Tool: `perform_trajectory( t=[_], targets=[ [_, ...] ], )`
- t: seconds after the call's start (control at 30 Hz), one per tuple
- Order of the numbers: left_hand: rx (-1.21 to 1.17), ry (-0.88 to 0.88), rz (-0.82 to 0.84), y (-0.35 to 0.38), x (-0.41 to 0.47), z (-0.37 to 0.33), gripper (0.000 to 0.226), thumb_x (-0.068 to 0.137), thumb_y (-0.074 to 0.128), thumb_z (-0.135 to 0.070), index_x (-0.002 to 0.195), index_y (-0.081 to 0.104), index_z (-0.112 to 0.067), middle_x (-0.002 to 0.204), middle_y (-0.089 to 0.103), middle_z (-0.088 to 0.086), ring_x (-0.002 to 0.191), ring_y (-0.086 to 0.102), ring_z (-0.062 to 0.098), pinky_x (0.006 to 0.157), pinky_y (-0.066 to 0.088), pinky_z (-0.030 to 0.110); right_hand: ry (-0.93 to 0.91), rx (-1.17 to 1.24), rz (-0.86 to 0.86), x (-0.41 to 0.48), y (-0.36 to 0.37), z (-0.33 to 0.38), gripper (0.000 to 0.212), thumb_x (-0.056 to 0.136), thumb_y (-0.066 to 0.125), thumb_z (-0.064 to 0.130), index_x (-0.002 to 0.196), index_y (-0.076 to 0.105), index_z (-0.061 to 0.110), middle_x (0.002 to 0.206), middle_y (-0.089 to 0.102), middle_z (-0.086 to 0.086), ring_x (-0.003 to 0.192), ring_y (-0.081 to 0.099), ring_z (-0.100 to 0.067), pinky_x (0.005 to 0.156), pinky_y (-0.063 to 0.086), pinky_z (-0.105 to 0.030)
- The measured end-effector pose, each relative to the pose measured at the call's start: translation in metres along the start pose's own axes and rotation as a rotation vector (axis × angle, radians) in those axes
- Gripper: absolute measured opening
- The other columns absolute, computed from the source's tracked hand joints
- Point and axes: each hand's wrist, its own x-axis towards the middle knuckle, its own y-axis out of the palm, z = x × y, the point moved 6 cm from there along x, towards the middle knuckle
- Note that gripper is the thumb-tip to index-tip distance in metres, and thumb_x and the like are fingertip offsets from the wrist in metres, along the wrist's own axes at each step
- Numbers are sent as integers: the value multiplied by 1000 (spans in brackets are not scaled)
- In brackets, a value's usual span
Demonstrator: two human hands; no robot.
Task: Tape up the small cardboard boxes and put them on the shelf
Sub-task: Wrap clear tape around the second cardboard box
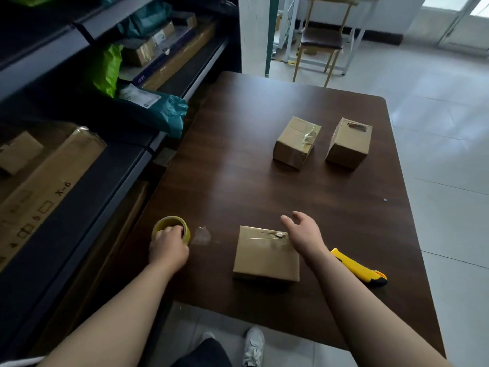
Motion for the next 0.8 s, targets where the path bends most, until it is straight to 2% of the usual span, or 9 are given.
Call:
perform_trajectory(
  t=[0.1,0.27,0.37,0.47,0.53,0.57,0.63,0.7,0.8],
  targets=[
    [184,33,65,4,2,23,36,94,53,-23,130,54,-29,125,55,1,118,50,22,98,43,34,-57,-22,0,-8,15,15,57,96,53,34,143,42,3,149,41,-9,138,37,-21,111,29,-32],
    [98,116,-5,-3,8,40,24,95,52,-25,114,65,-30,112,63,1,105,56,22,90,48,33,-58,-45,-18,-21,35,26,48,95,54,36,136,52,11,143,49,-3,132,44,-18,112,32,-38],
    [-274,110,-50,-23,7,42,22,93,60,-24,114,67,-23,112,67,0,105,60,22,91,49,33,-71,-12,-7,-31,50,40,39,96,54,25,132,57,10,136,55,0,126,49,-15,103,31,-23],
    [-681,145,-12,-44,1,31,24,89,67,-12,113,68,-9,100,66,0,97,62,16,78,46,19,-69,113,21,-44,68,57,33,95,57,16,127,61,8,126,62,-2,110,56,-10,93,40,-21],
    [-923,160,46,-54,-9,19,23,88,66,-4,111,67,-4,93,66,-1,87,62,10,67,44,6,-84,163,48,-54,79,69,31,94,60,15,123,64,8,118,66,-2,106,58,-9,88,41,-18],
    [-1023,171,85,-59,-14,13,23,88,66,-1,110,66,-3,90,66,-3,82,61,5,64,45,4,-96,188,59,-58,84,74,30,93,62,15,122,65,9,116,67,-1,105,60,-9,86,41,-17],
    [-1146,193,152,-64,-21,3,22,87,65,-1,108,67,-6,88,67,-4,79,61,2,64,47,5,-124,236,88,-66,90,83,30,91,66,17,120,67,11,114,69,-1,102,62,-7,82,44,-14],
    [-1220,214,214,-67,-27,-3,21,87,67,-2,107,68,-9,89,70,-2,80,65,6,67,51,10,-142,298,134,-74,94,91,29,90,66,16,119,66,13,112,70,1,97,63,-3,78,48,-11],
    [-1267,258,302,-69,-34,-9,22,85,67,-1,106,67,-9,89,72,1,80,67,8,66,52,14,-152,411,178,-82,95,98,26,90,64,6,115,67,10,105,70,-1,90,64,-2,78,52,-13]
  ],
)
